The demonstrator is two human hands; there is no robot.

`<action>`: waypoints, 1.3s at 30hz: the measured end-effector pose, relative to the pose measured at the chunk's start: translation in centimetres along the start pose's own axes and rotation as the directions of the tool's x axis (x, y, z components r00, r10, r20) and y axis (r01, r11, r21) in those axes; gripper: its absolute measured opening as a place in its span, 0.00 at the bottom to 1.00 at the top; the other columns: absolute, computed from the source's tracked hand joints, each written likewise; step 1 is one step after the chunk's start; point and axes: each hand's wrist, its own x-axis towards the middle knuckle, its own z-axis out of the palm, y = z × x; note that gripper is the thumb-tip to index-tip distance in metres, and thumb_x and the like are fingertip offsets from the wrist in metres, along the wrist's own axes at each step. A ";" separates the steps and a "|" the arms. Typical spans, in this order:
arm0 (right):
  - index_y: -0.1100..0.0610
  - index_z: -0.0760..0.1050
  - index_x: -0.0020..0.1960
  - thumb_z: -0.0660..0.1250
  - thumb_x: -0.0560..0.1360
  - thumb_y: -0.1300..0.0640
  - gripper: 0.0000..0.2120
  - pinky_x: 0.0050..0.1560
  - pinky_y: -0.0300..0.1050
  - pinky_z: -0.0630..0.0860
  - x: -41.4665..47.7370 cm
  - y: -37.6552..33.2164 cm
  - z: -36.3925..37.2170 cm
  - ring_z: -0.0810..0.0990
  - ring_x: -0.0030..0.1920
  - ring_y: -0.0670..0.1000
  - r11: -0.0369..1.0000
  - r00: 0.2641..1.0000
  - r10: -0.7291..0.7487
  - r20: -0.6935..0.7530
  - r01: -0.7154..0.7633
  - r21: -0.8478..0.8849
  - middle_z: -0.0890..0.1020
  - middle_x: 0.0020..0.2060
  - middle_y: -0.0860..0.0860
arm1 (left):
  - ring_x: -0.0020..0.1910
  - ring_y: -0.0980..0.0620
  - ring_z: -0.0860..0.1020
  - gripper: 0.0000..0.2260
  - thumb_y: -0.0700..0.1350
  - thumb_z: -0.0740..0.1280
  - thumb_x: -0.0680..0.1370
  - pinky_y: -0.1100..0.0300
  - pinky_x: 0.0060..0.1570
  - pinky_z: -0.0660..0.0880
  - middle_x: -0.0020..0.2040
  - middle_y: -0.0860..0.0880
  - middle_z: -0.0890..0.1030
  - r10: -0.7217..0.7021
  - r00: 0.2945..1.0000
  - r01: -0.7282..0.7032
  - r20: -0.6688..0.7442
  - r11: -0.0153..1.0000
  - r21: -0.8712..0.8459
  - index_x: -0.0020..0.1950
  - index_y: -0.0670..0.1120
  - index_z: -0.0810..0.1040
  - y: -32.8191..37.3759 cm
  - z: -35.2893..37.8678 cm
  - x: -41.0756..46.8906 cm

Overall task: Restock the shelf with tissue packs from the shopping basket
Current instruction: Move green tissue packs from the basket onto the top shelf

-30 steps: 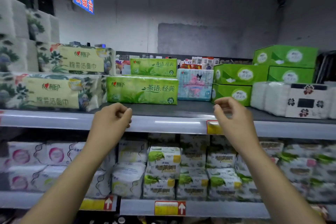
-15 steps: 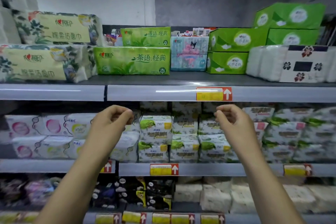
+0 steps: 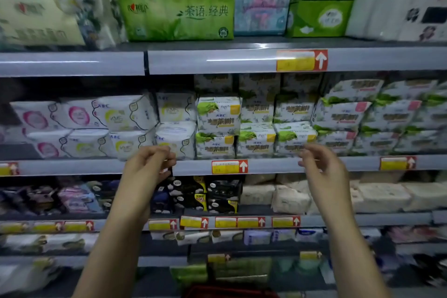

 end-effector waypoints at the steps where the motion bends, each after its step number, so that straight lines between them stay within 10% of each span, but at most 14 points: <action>1: 0.48 0.74 0.53 0.62 0.79 0.55 0.05 0.50 0.46 0.76 -0.6 0.1 0.1 0.80 0.50 0.51 1.000 1.000 0.026 0.013 -0.026 0.010 0.81 0.48 0.46 | 0.48 0.51 0.80 0.06 0.44 0.62 0.81 0.59 0.50 0.75 0.46 0.48 0.82 -0.009 1.000 0.009 0.004 1.000 0.009 0.48 0.46 0.77 -0.4 -0.3 -0.2; 7: 0.45 0.75 0.51 0.62 0.79 0.55 0.06 0.53 0.54 0.78 -4.2 2.0 1.1 0.81 0.50 0.52 0.990 0.989 0.143 0.035 -0.143 -0.017 0.82 0.48 0.48 | 0.50 0.51 0.80 0.06 0.44 0.62 0.81 0.56 0.53 0.74 0.47 0.47 0.82 -0.091 0.995 0.086 0.050 0.991 0.100 0.48 0.46 0.78 -3.2 -2.1 -0.5; 13: 0.50 0.75 0.53 0.63 0.78 0.57 0.05 0.39 0.27 0.71 -8.7 4.7 2.7 0.78 0.44 0.37 0.973 0.987 0.143 0.079 -0.126 -0.195 0.80 0.43 0.42 | 0.42 0.55 0.79 0.09 0.40 0.59 0.82 0.58 0.48 0.75 0.43 0.46 0.79 -0.190 0.977 0.185 0.096 0.981 0.059 0.44 0.46 0.75 -7.0 -3.3 0.1; 20: 0.50 0.75 0.50 0.64 0.78 0.59 0.05 0.45 0.43 0.75 -12.4 10.0 3.6 0.80 0.45 0.48 0.949 0.964 0.246 0.101 -0.219 -0.227 0.80 0.42 0.43 | 0.50 0.47 0.79 0.05 0.44 0.64 0.80 0.59 0.47 0.72 0.49 0.42 0.81 -0.255 0.946 0.236 0.203 0.965 0.111 0.48 0.45 0.78 -13.7 -4.6 -1.7; 27: 0.52 0.75 0.50 0.64 0.77 0.63 0.07 0.41 0.26 0.70 -16.0 15.8 5.4 0.78 0.44 0.46 0.886 0.891 0.415 0.187 -0.349 -0.304 0.79 0.41 0.41 | 0.49 0.45 0.78 0.09 0.41 0.60 0.81 0.53 0.51 0.73 0.48 0.40 0.80 -0.418 0.906 0.407 0.064 0.903 0.141 0.49 0.38 0.77 -20.6 -5.0 -1.9; 32: 0.45 0.74 0.46 0.63 0.78 0.60 0.09 0.46 0.42 0.75 -17.6 20.2 6.0 0.80 0.45 0.47 0.841 0.834 0.514 0.201 -0.442 -0.312 0.81 0.43 0.44 | 0.44 0.49 0.79 0.07 0.39 0.62 0.80 0.61 0.41 0.75 0.41 0.47 0.81 -0.478 0.878 0.470 0.019 0.870 0.146 0.43 0.45 0.77 -25.4 -3.6 -2.8; 39: 0.52 0.77 0.48 0.64 0.78 0.61 0.06 0.46 0.46 0.75 -20.5 28.3 7.8 0.81 0.44 0.51 0.748 0.747 0.640 0.179 -0.553 -0.367 0.83 0.42 0.50 | 0.50 0.44 0.80 0.08 0.46 0.62 0.81 0.45 0.56 0.74 0.47 0.45 0.82 -0.630 0.776 0.613 0.018 0.761 0.214 0.45 0.48 0.79 -34.1 -1.4 -3.3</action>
